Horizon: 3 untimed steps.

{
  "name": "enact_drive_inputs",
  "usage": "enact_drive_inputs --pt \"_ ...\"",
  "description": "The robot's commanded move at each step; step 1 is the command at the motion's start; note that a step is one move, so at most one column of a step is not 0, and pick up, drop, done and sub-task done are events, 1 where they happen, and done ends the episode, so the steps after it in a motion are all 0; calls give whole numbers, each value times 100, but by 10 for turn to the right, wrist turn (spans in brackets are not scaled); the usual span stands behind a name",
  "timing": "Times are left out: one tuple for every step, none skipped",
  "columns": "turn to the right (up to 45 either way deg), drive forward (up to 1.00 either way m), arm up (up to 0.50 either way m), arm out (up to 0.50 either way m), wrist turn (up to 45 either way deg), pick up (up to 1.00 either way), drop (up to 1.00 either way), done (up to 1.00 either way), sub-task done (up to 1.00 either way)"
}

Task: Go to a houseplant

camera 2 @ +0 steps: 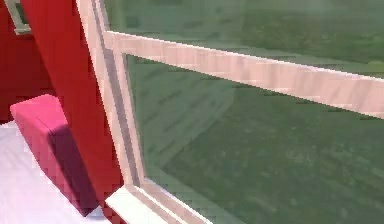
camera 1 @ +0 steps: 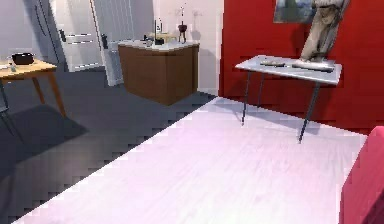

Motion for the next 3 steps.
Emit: enact_drive_inputs --pt "0 100 0 0 0 0 0 0 0" --pt "0 100 0 0 0 0 0 0 0" --pt "0 45 0 0 0 0 0 0 0"
